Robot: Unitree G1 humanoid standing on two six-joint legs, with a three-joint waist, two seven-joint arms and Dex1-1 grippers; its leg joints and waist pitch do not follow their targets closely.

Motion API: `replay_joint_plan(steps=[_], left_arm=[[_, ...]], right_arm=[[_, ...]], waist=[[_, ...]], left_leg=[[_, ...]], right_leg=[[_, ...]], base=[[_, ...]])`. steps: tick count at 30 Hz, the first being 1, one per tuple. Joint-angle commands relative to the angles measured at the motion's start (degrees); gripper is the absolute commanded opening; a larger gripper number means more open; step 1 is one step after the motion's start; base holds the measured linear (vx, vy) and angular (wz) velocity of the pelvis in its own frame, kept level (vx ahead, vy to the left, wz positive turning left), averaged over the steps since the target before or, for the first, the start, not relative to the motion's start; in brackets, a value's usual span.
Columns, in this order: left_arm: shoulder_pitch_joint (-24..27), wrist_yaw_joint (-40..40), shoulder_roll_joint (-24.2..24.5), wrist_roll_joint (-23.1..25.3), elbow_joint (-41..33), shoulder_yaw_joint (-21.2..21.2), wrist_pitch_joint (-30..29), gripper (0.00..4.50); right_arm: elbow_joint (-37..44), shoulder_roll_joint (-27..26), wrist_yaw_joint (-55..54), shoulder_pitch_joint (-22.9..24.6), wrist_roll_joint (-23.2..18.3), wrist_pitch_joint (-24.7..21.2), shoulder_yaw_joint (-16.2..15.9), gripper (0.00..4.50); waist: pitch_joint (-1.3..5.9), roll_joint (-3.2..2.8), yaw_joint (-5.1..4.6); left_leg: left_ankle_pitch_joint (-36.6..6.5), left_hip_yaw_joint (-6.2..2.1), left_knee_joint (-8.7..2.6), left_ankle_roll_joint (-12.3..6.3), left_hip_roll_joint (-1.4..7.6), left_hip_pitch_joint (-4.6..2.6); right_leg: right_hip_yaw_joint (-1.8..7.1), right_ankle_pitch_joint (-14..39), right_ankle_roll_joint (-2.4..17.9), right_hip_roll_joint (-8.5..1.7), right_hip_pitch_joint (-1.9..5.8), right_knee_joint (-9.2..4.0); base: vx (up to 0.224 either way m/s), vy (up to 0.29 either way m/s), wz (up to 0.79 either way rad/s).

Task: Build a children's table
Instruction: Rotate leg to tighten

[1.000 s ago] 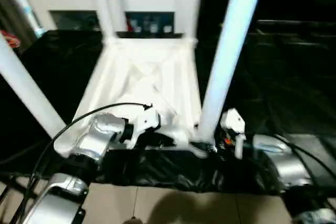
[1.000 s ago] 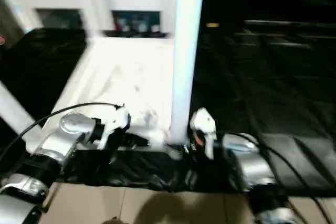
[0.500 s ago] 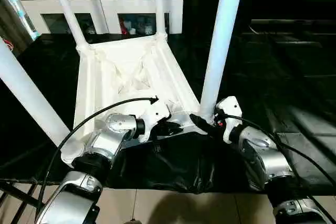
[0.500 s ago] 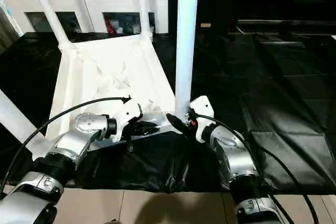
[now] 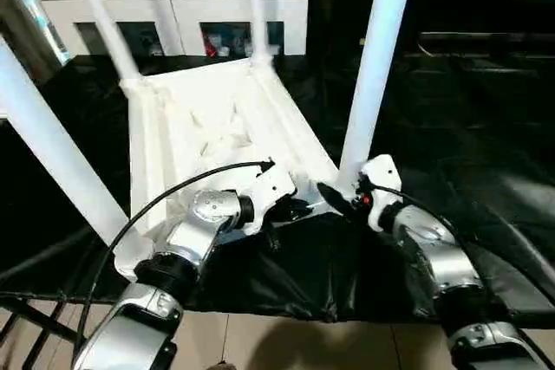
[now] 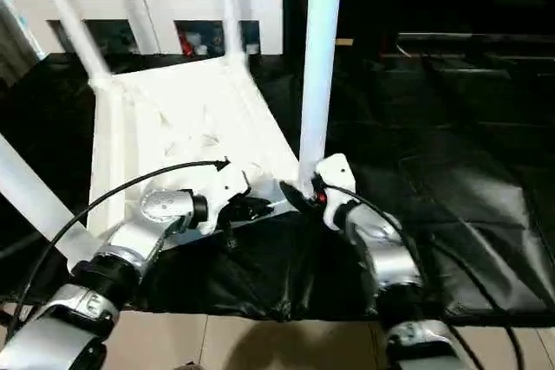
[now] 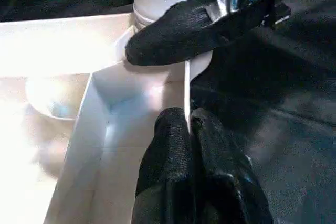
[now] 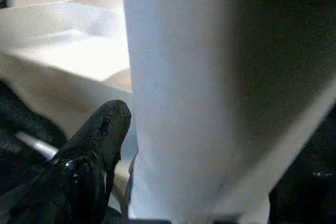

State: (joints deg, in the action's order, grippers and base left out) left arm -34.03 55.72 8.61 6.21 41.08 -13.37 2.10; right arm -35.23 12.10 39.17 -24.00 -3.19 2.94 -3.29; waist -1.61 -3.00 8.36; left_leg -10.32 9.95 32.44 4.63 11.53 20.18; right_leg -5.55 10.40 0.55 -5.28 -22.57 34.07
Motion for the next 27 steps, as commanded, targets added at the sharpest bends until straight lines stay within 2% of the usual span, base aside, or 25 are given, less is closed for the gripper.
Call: replay_joint_plan(steps=[1,4,8,9,11,12,14,19,27], left_arm=[[-1.1,1.43,-0.32,-1.91,-1.85,-0.32,2.05,0.0],[-0.43,6.15,1.66,-3.15,-2.81,-0.73,3.11,0.0],[0.52,11.85,4.45,-4.75,-4.14,-1.15,3.56,0.0],[0.77,13.78,5.4,-5.1,-4.42,-1.21,3.8,0.0],[0.93,15.02,5.98,-5.32,-4.6,-1.24,3.96,0.0],[1.11,16.83,6.76,-5.76,-4.86,-1.33,3.95,0.0],[1.25,18.58,7.47,-6.23,-5.13,-1.56,4.09,0.0],[1.44,23.21,8.52,-8.04,-6.4,-2.26,2.95,0.0],[1.03,24.21,8.58,-8.22,-6.21,-2.49,3.18,0.0]], right_arm=[[0.77,-0.46,5.93,1.97,0.16,0.0,-5.22,3.57],[3.21,2.08,11.36,2.76,-0.8,1.26,-5.82,3.57],[5.78,5.53,19.88,3.38,-2.27,1.84,-7.16,3.57],[6.83,6.83,22.94,3.67,-2.89,1.98,-7.74,3.57],[7.49,7.65,24.81,3.86,-3.29,2.1,-8.11,3.57],[7.55,8.65,26.09,3.85,-2.95,4.24,-8.52,3.57],[7.55,9.45,28.15,3.76,-3.19,4.62,-8.82,3.57],[10.89,11.61,35.96,4.37,-5.8,0.8,-10.54,3.2],[11.2,10.92,37.48,4.37,-6.84,-0.03,-11.08,2.72]], waist=[[2.69,1.01,0.0],[2.93,1.06,0.12],[3.21,1.02,0.33],[3.24,1.19,0.56],[3.24,1.03,0.75],[3.23,0.99,0.79],[3.19,1.01,0.96],[3.14,1.24,1.39],[3.17,1.31,1.7]], left_leg=[[-13.51,-0.38,-3.69,-3.92,1.71,0.27],[-12.16,-0.38,-3.47,-4.33,1.75,0.5],[-9.41,-0.25,-2.98,-6.02,1.83,0.73],[-8.86,-0.24,-2.87,-6.46,1.85,0.77],[-8.03,-0.27,-2.78,-7.12,1.96,0.92],[-8.33,-0.23,-2.76,-7.1,2.0,0.92],[-9.24,-0.21,-2.75,-6.7,2.03,0.74],[-9.62,-0.23,-2.79,-6.77,2.11,0.59],[-9.5,-0.26,-2.69,-5.76,2.01,0.68]], right_leg=[[2.87,17.65,8.53,-3.65,2.65,-4.8],[2.89,13.86,9.4,-3.65,2.77,-4.25],[2.72,9.31,11.19,-3.54,2.7,-3.62],[2.61,8.69,11.32,-3.47,2.78,-3.58],[2.63,7.34,11.89,-3.52,2.71,-3.35],[2.66,7.29,12.03,-3.52,2.65,-3.34],[2.67,7.78,12.29,-3.57,2.52,-3.32],[2.75,8.08,12.65,-3.56,2.58,-3.28],[2.75,8.46,12.36,-3.63,2.62,-3.19]], base=[[0.0,0.0,0.0],[0.0,0.0,0.0],[0.0,0.0,0.0],[0.0,0.0,0.0],[0.0,0.0,0.0],[0.0,0.0,0.0],[0.0,0.0,0.0],[0.0,0.0,0.0],[0.0,0.0,0.0]])
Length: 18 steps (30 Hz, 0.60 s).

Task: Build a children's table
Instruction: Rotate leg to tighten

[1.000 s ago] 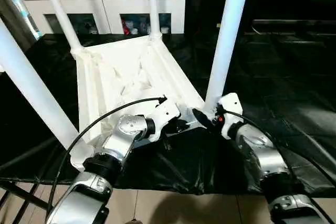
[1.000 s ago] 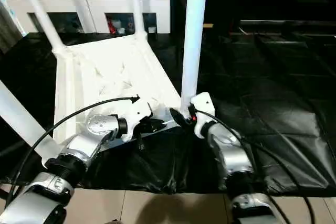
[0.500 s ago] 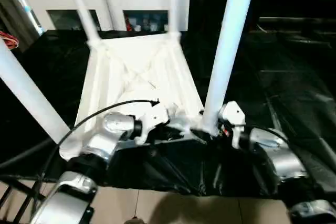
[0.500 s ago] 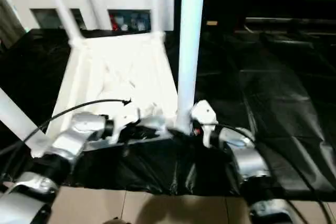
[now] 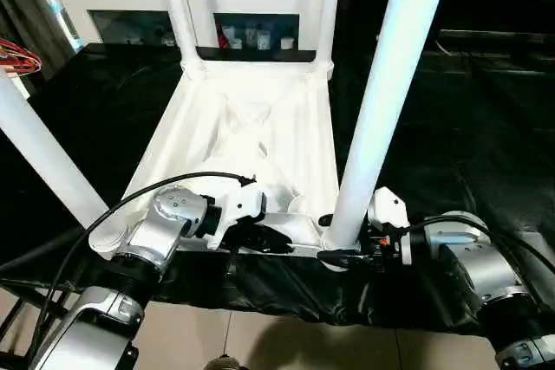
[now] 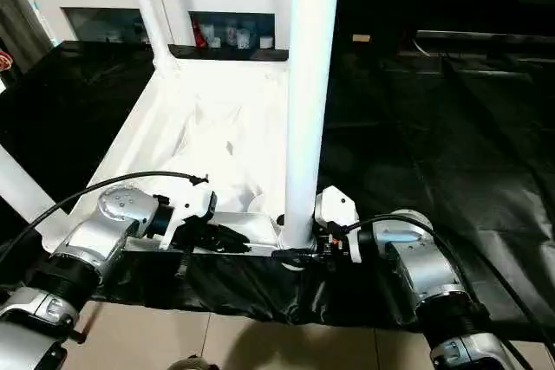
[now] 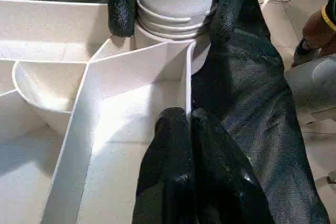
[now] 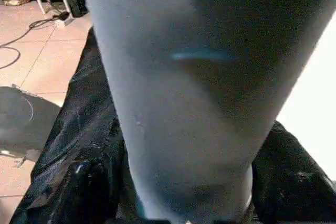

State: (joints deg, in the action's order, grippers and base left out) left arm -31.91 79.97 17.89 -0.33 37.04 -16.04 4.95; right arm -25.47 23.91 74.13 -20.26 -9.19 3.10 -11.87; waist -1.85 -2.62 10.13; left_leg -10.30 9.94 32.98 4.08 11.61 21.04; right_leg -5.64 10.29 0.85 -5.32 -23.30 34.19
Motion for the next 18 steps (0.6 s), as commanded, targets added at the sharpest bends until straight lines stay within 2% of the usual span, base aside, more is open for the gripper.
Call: replay_joint_plan(steps=[1,7,10,13,14,16,18], left_arm=[[-1.09,-0.04,-0.7,-1.69,-2.17,0.17,0.33,0.0],[-1.0,-2.08,-1.16,-1.14,-1.75,0.22,0.54,0.0],[-1.37,-8.39,-3.05,0.54,-0.61,0.87,0.2,0.0],[-1.4,-11.17,-3.78,1.8,-0.25,0.63,-0.35,0.0],[-1.4,-14.6,-5.13,2.93,0.32,0.48,-1.28,0.0],[-0.96,-17.19,-7.04,3.69,0.22,-0.07,-2.43,0.0],[-0.82,-18.0,-7.64,4.04,0.1,-0.35,-2.82,0.0]], right_arm=[[1.44,-0.89,2.51,0.63,-0.84,-0.19,-2.5,2.72],[2.78,-1.61,1.74,2.34,-1.24,-1.52,-2.64,2.68],[2.39,-5.38,-5.38,3.23,-1.91,-1.67,0.04,2.67],[1.43,-7.18,-9.34,3.27,-1.15,-2.12,0.69,2.67],[-0.67,-9.41,-15.24,2.89,0.7,-2.87,1.23,2.67],[-4.19,-12.44,-23.56,1.95,3.38,-3.23,1.88,2.67],[-5.65,-13.58,-26.38,1.42,3.83,-4.03,2.29,2.67]], waist=[[3.4,0.96,-0.07],[3.52,0.86,0.1],[3.37,0.76,0.32],[3.05,0.57,0.09],[2.84,0.66,-0.11],[2.33,0.62,-1.29],[2.17,0.73,-2.0]], left_leg=[[-9.44,-0.25,-3.22,-5.21,1.91,-0.13],[-8.72,-0.26,-3.1,-5.41,1.92,-0.16],[-9.83,-0.27,-3.22,-4.95,2.01,-0.24],[-12.27,-0.38,-3.7,-3.1,1.95,-0.3],[-14.05,-0.48,-3.93,-2.27,1.89,-0.36],[-17.61,-0.67,-4.44,-0.46,1.66,-0.59],[-19.86,-0.97,-4.58,0.12,1.4,-0.84]], right_leg=[[2.83,8.56,12.0,-3.6,3.37,-3.31],[2.82,7.18,12.08,-3.51,3.35,-3.17],[2.85,9.06,11.74,-3.62,3.22,-3.45],[2.77,15.14,9.95,-3.69,3.13,-4.16],[2.73,19.06,8.8,-3.81,3.16,-4.57],[2.66,25.4,7.16,-3.93,2.94,-5.33],[2.45,30.83,4.89,-4.09,3.04,-6.01]], base=[[0.0,0.0,0.0],[0.0,0.0,0.0],[0.0,0.0,0.0],[0.0,0.0,0.0],[0.0,0.0,0.0],[0.0,0.0,0.0],[0.0,0.0,0.0]])
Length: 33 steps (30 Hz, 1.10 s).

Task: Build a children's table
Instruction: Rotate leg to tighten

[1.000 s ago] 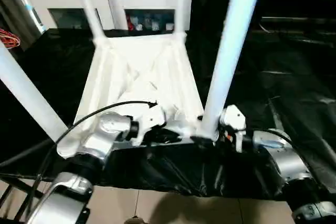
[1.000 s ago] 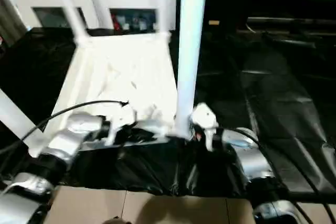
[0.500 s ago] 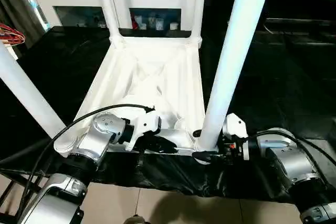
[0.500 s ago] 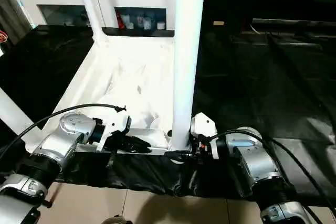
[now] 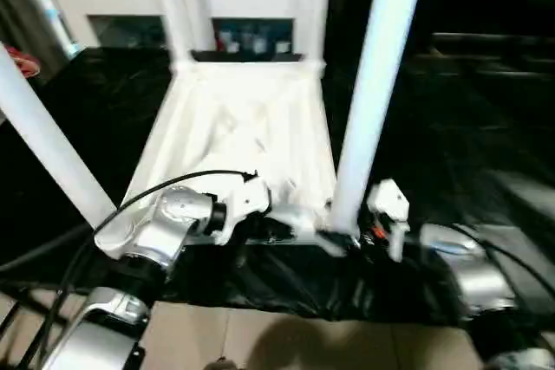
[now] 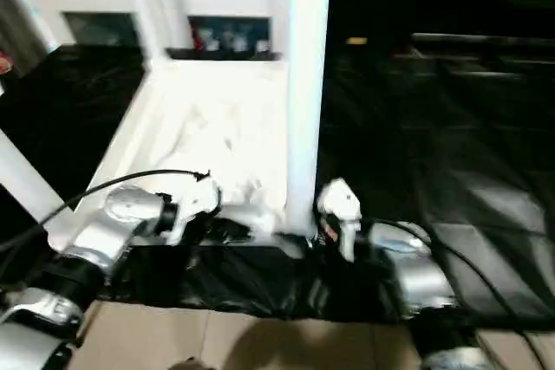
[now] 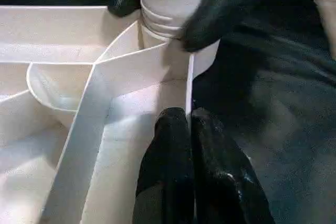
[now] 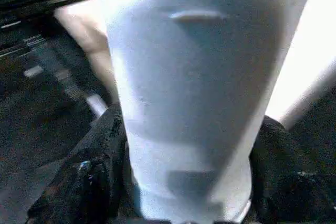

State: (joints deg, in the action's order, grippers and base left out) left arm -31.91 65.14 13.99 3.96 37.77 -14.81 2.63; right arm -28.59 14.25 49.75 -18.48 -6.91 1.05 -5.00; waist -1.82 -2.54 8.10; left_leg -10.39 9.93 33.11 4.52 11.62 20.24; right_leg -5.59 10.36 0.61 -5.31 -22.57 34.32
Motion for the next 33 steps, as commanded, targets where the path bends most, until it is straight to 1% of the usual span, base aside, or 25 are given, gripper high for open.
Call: replay_joint_plan(steps=[1,2,4,5,7,8,9,10,11,12,13,14,16,18,20,21,22,23,25,26,27,28,30,31,33], left_arm=[[-0.79,-4.83,-4.71,0.31,-0.59,-1.93,-1.28,0.0],[-1.07,-7.54,-6.14,1.2,-0.04,-2.37,-2.12,0.0],[-1.19,-8.33,-6.56,1.46,0.21,-2.49,-2.27,0.0],[-1.51,-10.26,-7.7,2.05,0.84,-2.69,-2.75,0.0],[-2.09,-14.13,-9.93,3.41,1.85,-3.0,-3.5,0.0],[-2.33,-15.62,-10.77,3.96,2.17,-3.02,-3.72,0.0],[-2.44,-16.34,-11.16,4.23,2.29,-2.99,-3.79,0.0],[-2.44,-16.34,-11.16,4.23,2.29,-2.99,-3.79,0.0],[-2.46,-16.77,-11.56,4.46,2.26,-3.15,-3.27,0.0],[-2.39,-17.17,-11.91,4.57,2.01,-3.27,-3.1,0.0],[-2.31,-17.23,-12.04,4.57,1.84,-3.35,-3.0,0.0],[-2.18,-16.9,-11.99,4.57,1.6,-3.52,-2.26,0.0],[-1.99,-15.85,-11.49,4.27,1.27,-3.63,-1.5,0.0],[-1.62,-12.92,-10.08,3.51,0.7,-3.83,0.65,0.0],[-1.36,-10.73,-9.09,3.08,0.47,-3.98,2.12,0.0],[-1.32,-9.7,-8.51,2.98,0.43,-4.02,2.26,0.0],[-1.32,-9.52,-8.41,2.97,0.43,-4.03,2.33,0.0],[-1.26,-7.7,-7.38,2.82,0.4,-4.21,3.09,0.0],[-1.16,-5.31,-6.35,2.09,0.18,-4.06,3.63,0.0],[-1.16,-5.31,-6.35,2.09,0.18,-4.06,3.63,0.0],[-0.94,-2.22,-5.18,0.78,-0.42,-3.59,3.81,0.0],[-0.94,-2.22,-5.18,0.78,-0.42,-3.59,3.81,0.0],[-0.85,0.01,-4.42,-0.06,-0.72,-3.3,3.86,0.0],[-0.85,0.01,-4.42,-0.06,-0.72,-3.3,3.86,0.0],[-0.63,3.8,-2.99,-1.26,-1.24,-3.1,3.98,0.0]], right_arm=[[-4.81,-5.73,-6.42,-1.37,2.18,-3.32,-3.68,2.67],[-7.77,-8.13,-11.82,-2.77,3.19,-2.95,-2.61,2.67],[-8.69,-8.88,-13.33,-3.21,3.37,-2.7,-2.27,2.67],[-10.57,-10.32,-15.79,-4.29,3.51,-2.44,-1.91,2.67],[-13.73,-13.05,-20.24,-6.25,4.02,-2.13,-1.19,2.67],[-14.96,-14.09,-21.6,-7.07,4.09,-1.79,-0.74,2.67],[-15.55,-14.61,-22.18,-7.48,4.1,-1.57,-0.46,2.67],[-15.55,-14.61,-22.18,-7.48,4.1,-1.57,-0.46,2.67],[-15.86,-15.1,-21.67,-7.88,3.45,-1.66,-0.06,3.23],[-15.82,-15.67,-20.63,-8.2,1.94,-2.08,1.01,3.23],[-15.83,-15.97,-20.11,-8.38,1.17,-2.3,1.59,3.37],[-15.37,-16.07,-19.04,-8.37,0.34,-2.45,2.1,3.46],[-14.06,-15.34,-17.03,-7.79,0.37,-2.2,1.7,3.59],[-10.85,-12.73,-12.7,-6.05,1.1,-1.65,-0.17,3.82],[-9.4,-10.69,-9.38,-5.08,1.12,-0.98,-1.14,3.82],[-8.39,-9.27,-6.73,-4.48,1.0,-0.6,-1.83,3.82],[-8.22,-9.03,-6.27,-4.38,0.97,-0.56,-1.95,3.82],[-6.71,-6.91,-2.34,-3.56,0.73,-0.08,-2.95,3.82],[-5.24,-4.62,1.97,-2.95,0.22,0.0,-3.68,3.82],[-5.24,-4.62,1.97,-2.95,0.22,0.0,-3.68,3.82],[-3.67,-2.22,7.24,-2.51,-0.41,0.32,-4.64,3.82],[-3.67,-2.22,7.24,-2.51,-0.41,0.32,-4.64,3.82],[-2.49,-0.65,11.02,-2.21,-0.92,0.42,-5.17,3.82],[-2.49,-0.65,11.02,-2.21,-0.92,0.42,-5.17,3.82],[-0.67,1.39,16.28,-1.79,-1.56,0.58,-6.29,3.82]], waist=[[2.1,0.62,-0.27],[1.97,0.41,-0.82],[2.04,0.36,-1.79],[2.02,0.42,-1.91],[1.88,0.14,-2.25],[1.63,0.24,-2.73],[1.75,0.17,-2.81],[1.79,0.26,-2.99],[1.85,0.25,-3.0],[1.95,0.03,-3.01],[2.04,0.02,-2.98],[2.22,0.06,-2.85],[2.18,0.09,-2.81],[2.35,0.14,-2.53],[2.52,0.25,-2.2],[2.65,-0.19,-2.0],[2.8,0.09,-1.98],[3.17,0.17,-1.44],[3.54,-0.09,-0.74],[3.63,-0.06,-0.66],[3.69,-0.11,-0.42],[3.69,0.01,-0.25],[3.6,-0.23,0.38],[3.54,-0.27,0.54],[3.27,0.03,0.53]], left_leg=[[-20.05,-0.97,-4.75,-0.26,1.39,-0.16],[-21.16,-1.07,-4.87,0.0,1.33,-0.39],[-22.45,-1.22,-4.86,0.22,1.16,-0.66],[-22.41,-1.2,-4.85,-0.04,1.14,-0.6],[-23.59,-1.23,-4.95,-0.12,1.22,-0.78],[-25.46,-1.3,-4.97,0.13,1.03,-0.92],[-25.99,-1.33,-4.88,0.11,0.98,-1.28],[-26.18,-1.44,-5.03,-0.15,0.96,-1.14],[-25.98,-1.44,-5.09,-0.35,0.98,-1.07],[-25.79,-1.43,-5.23,-0.6,1.12,-1.03],[-25.68,-1.38,-5.3,-0.78,1.19,-1.15],[-24.26,-1.39,-5.48,-1.25,1.31,-0.87],[-23.9,-1.28,-5.52,-1.57,1.31,-0.72],[-22.36,-1.12,-5.46,-2.02,1.31,-0.64],[-20.47,-0.93,-5.33,-2.84,1.36,-0.53],[-19.06,-0.78,-5.18,-3.22,1.4,-0.53],[-17.62,-0.72,-5.06,-3.5,1.34,-0.3],[-13.92,-0.62,-4.71,-4.38,1.36,-0.11],[-8.53,-0.43,-4.0,-6.32,1.51,0.24],[-7.49,-0.42,-3.82,-6.8,1.49,0.32],[-6.32,-0.41,-3.66,-7.43,1.53,0.45],[-6.31,-0.38,-3.57,-7.68,1.5,0.39],[-7.4,-0.32,-3.59,-8.03,1.75,0.31],[-8.59,-0.32,-3.73,-7.53,1.91,0.14],[-10.7,-0.36,-4.06,-6.5,1.94,0.16]], right_leg=[[2.48,31.28,4.95,-4.06,2.15,-6.24],[2.31,32.64,4.75,-4.06,2.06,-6.48],[2.13,33.54,4.24,-3.99,1.92,-6.95],[2.15,33.13,4.26,-3.95,1.92,-7.0],[2.16,32.59,4.83,-3.82,1.66,-6.9],[1.8,34.53,4.4,-3.68,1.71,-7.22],[1.92,35.08,4.03,-3.87,1.6,-7.46],[1.92,34.54,4.06,-3.77,1.76,-7.36],[1.92,34.1,4.03,-3.76,1.87,-7.34],[2.02,32.54,4.28,-3.7,1.96,-7.25],[2.1,31.52,4.62,-3.69,1.94,-7.22],[2.33,27.72,6.03,-3.71,2.24,-6.82],[2.48,26.1,6.64,-3.54,2.28,-6.64],[2.77,23.37,7.71,-3.61,2.48,-6.3],[2.94,20.93,8.24,-3.59,2.64,-6.08],[3.03,19.57,8.95,-3.69,2.59,-5.92],[2.97,18.05,9.22,-3.65,2.93,-5.77],[2.93,13.58,10.15,-3.6,3.19,-5.24],[2.74,5.02,12.36,-3.5,3.35,-4.13],[2.66,3.29,12.84,-3.48,3.39,-3.92],[2.57,1.35,13.48,-3.49,3.36,-3.66],[2.47,1.27,13.58,-3.45,3.4,-3.66],[2.48,3.27,13.48,-3.52,3.14,-3.79],[2.57,4.92,13.36,-3.6,3.03,-3.94],[2.55,8.34,12.8,-3.57,3.08,-4.23]], base=[[0.0,0.0,0.0],[0.0,0.0,0.0],[0.0,0.0,0.0],[0.0,0.0,0.0],[0.0,0.0,0.0],[0.0,0.0,0.0],[0.0,0.0,0.0],[0.0,0.0,0.0],[0.0,0.0,0.0],[0.0,0.0,0.0],[0.0,0.0,0.0],[0.0,0.0,0.0],[0.0,0.0,0.0],[0.0,0.0,0.0],[0.0,0.0,0.0],[0.0,0.0,0.0],[0.0,0.0,0.0],[0.0,0.0,0.0],[0.055,-0.022,0.03],[0.05,-0.02,0.01],[0.0,0.0,0.0],[0.0,0.0,0.0],[0.0,0.0,0.0],[0.0,0.0,0.0],[0.0,0.0,0.0]])
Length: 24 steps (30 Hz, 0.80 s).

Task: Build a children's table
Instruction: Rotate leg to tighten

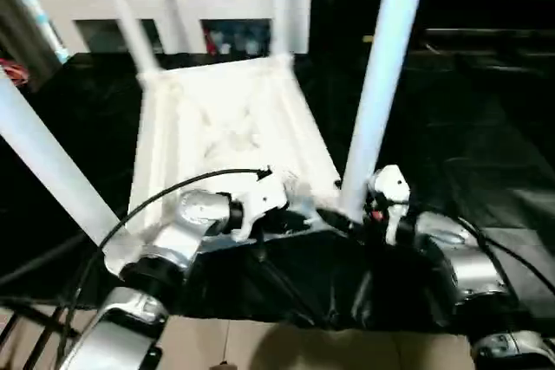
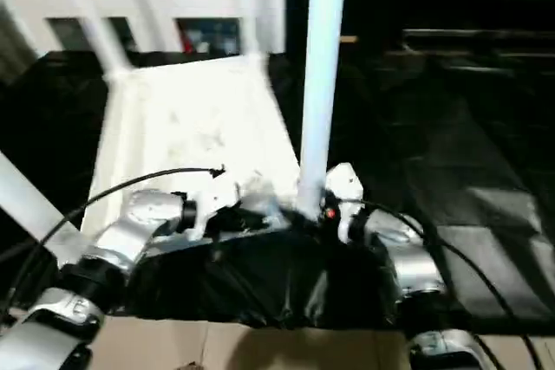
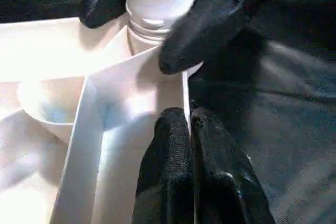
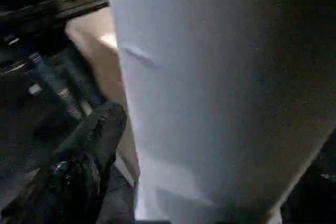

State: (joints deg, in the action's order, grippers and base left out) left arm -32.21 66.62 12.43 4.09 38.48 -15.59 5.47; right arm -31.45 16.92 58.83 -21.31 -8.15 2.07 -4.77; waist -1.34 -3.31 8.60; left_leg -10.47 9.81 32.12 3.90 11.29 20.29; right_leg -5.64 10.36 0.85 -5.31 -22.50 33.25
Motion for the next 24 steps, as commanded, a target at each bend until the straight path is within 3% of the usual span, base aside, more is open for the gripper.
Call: replay_joint_plan(steps=[1,5,6,7,8,10,16,20,24], left_arm=[[-0.28,4.19,-0.66,-1.88,-2.06,-2.26,1.22,0.0],[-0.38,7.73,1.12,-2.67,-1.89,-2.26,1.77,0.0],[-0.53,8.68,1.72,-2.88,-1.63,-2.21,1.92,0.0],[-0.53,8.68,1.72,-2.88,-1.63,-2.21,1.92,0.0],[-0.87,10.31,2.55,-3.26,-1.2,-2.19,1.97,0.0],[-1.03,10.97,2.93,-3.28,-1.05,-2.28,1.99,0.0],[-1.55,16.36,4.95,-4.19,-0.88,-2.75,1.4,0.0],[-1.64,17.77,5.21,-4.53,-0.98,-2.95,0.65,0.0],[-1.65,17.64,5.07,-4.77,-0.96,-2.93,0.52,0.0]], right_arm=[[3.05,-0.18,9.79,1.23,-0.59,-0.41,-7.16,3.82],[4.86,2.09,14.79,1.67,-1.23,-0.85,-8.51,3.69],[5.62,2.8,16.43,1.9,-1.54,-1.31,-8.91,3.6],[5.62,2.8,16.43,1.9,-1.54,-1.31,-8.91,3.53],[6.48,3.8,18.72,2.11,-1.78,-1.7,-9.47,3.53],[6.66,4.04,19.33,2.16,-1.84,-1.37,-9.67,3.3],[8.34,4.53,23.48,2.84,-3.44,-2.58,-10.54,2.8],[9.16,4.87,24.59,3.07,-4.01,-3.93,-10.97,2.63],[9.73,4.67,24.72,3.5,-4.08,-4.21,-10.95,2.61]], waist=[[2.75,0.72,0.07],[2.74,0.67,0.21],[2.72,1.0,0.35],[2.68,0.93,0.4],[2.68,1.34,0.47],[2.8,1.07,0.75],[2.95,1.21,1.13],[3.04,1.17,1.26],[2.97,1.19,1.32]], left_leg=[[-11.87,-0.26,-3.19,-5.4,2.35,-0.04],[-12.59,-0.33,-3.28,-5.02,2.43,-0.05],[-12.24,-0.32,-3.26,-4.96,2.35,-0.02],[-12.18,-0.29,-3.27,-5.03,2.35,-0.05],[-11.7,-0.21,-3.23,-5.17,2.37,-0.05],[-10.68,-0.26,-3.13,-5.34,2.41,-0.01],[-8.77,-0.22,-2.89,-5.96,2.34,0.06],[-8.09,-0.26,-2.73,-6.18,2.35,0.22],[-9.05,-0.25,-2.79,-5.27,2.28,0.22]], right_leg=[[2.66,10.11,12.14,-3.61,2.93,-3.33],[2.78,10.59,12.05,-3.69,2.88,-3.31],[2.76,10.96,11.86,-3.7,2.97,-3.25],[2.8,11.25,11.7,-3.68,2.93,-3.36],[2.86,11.43,11.5,-3.74,2.92,-3.39],[2.87,10.94,11.57,-3.81,2.85,-3.15],[2.83,8.57,12.02,-3.77,2.85,-2.82],[2.78,7.12,12.47,-3.71,2.84,-2.62],[2.82,9.21,11.77,-3.78,2.83,-2.83]], base=[[0.0,0.0,0.0],[0.0,0.0,0.0],[0.0,0.0,0.0],[0.0,0.0,0.0],[0.0,0.0,0.0],[0.0,0.0,0.0],[0.0,0.0,0.0],[0.0,0.0,0.0],[0.0,0.0,0.0]])
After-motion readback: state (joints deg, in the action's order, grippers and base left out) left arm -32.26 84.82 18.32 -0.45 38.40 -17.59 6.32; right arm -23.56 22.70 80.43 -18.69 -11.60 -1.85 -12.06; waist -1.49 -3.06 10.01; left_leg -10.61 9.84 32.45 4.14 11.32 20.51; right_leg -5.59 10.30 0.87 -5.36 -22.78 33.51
